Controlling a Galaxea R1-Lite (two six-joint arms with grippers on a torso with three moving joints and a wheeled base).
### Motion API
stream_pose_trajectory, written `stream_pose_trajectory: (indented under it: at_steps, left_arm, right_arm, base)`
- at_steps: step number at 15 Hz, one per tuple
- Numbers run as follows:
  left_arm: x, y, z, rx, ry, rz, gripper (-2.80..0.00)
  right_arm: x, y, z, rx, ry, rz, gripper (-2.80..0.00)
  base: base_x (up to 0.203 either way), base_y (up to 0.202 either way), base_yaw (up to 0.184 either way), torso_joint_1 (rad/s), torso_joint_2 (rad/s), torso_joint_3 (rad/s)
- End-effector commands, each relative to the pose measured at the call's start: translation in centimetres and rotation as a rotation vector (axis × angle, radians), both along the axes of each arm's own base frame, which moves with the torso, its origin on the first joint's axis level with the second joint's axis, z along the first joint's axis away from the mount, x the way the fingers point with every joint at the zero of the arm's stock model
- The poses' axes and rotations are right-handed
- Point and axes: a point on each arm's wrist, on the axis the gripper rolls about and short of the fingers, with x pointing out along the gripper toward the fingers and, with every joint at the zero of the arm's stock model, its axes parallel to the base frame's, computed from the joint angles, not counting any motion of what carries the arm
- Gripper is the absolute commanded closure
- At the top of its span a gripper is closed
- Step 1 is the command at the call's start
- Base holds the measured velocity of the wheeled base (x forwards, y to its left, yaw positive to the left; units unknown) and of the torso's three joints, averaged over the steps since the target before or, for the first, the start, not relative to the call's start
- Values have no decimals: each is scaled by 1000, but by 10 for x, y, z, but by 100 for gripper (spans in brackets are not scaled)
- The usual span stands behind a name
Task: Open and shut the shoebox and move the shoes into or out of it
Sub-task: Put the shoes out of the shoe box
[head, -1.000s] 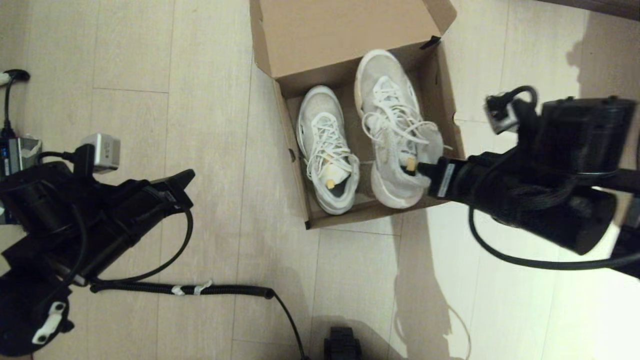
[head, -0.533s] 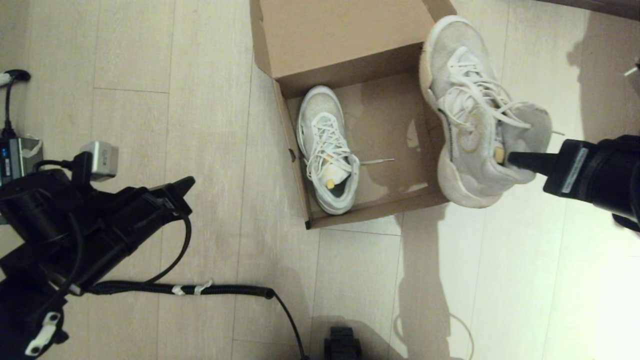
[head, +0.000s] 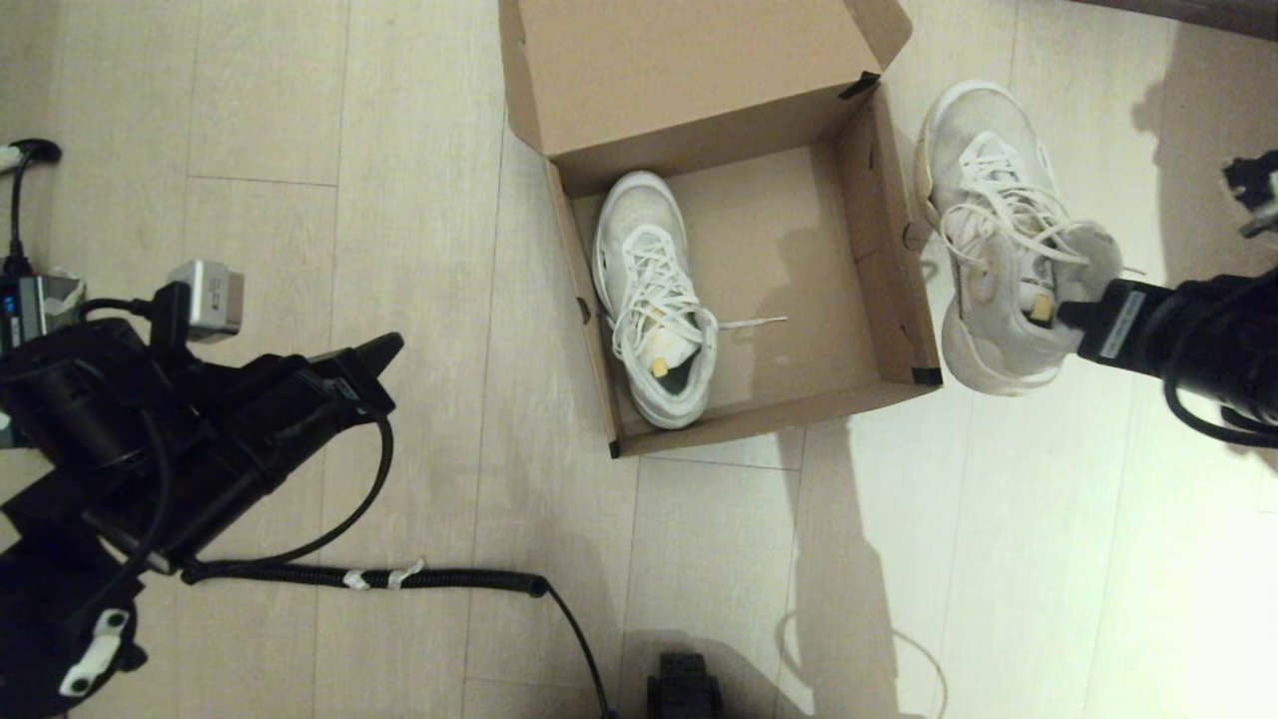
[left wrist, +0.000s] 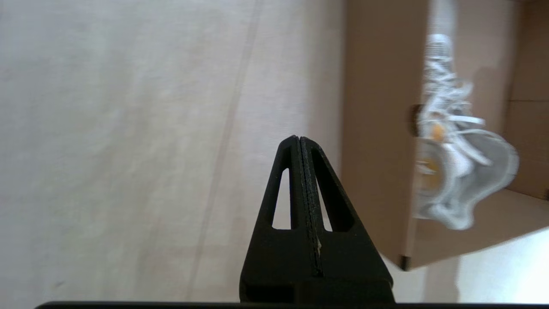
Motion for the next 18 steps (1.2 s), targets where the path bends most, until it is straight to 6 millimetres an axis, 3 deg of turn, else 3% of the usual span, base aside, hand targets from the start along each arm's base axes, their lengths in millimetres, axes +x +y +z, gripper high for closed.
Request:
stream_pose_trajectory:
  at_steps: [1, 5, 6, 9, 11, 14, 18]
  left_arm:
    - [-1, -7, 5, -6, -21, -28, 0]
    - [6, -23, 22, -20, -77, -73, 0]
    - [8, -29, 29, -23, -87, -88, 0]
    - [11, -56, 51, -33, -103, -171, 0]
    - [20, -84, 54, -26, -52, -185, 0]
    - [32, -127, 45, -29, -6, -152, 0]
    - [39, -150, 21, -2, 56, -164, 0]
  right_arm:
    - [39, -7, -26, -11, 65, -52, 0]
    - [86, -24, -56, -17, 114, -121, 0]
    - [93, -26, -64, -19, 136, -129, -280]
    - [106, -27, -76, -18, 128, -135, -280]
    - [105, -26, -81, -22, 137, -133, -280]
    - [94, -26, -88, -24, 167, -133, -280]
    - [80, -27, -87, -22, 172, -135, -280]
  base:
    - [0, 0, 0, 0, 0, 0]
    - [0, 0, 0, 0, 0, 0]
    - [0, 0, 0, 0, 0, 0]
    - [0, 0, 0, 0, 0, 0]
    - [0, 0, 0, 0, 0, 0]
    - [0, 0, 0, 0, 0, 0]
    - [0, 0, 0, 0, 0, 0]
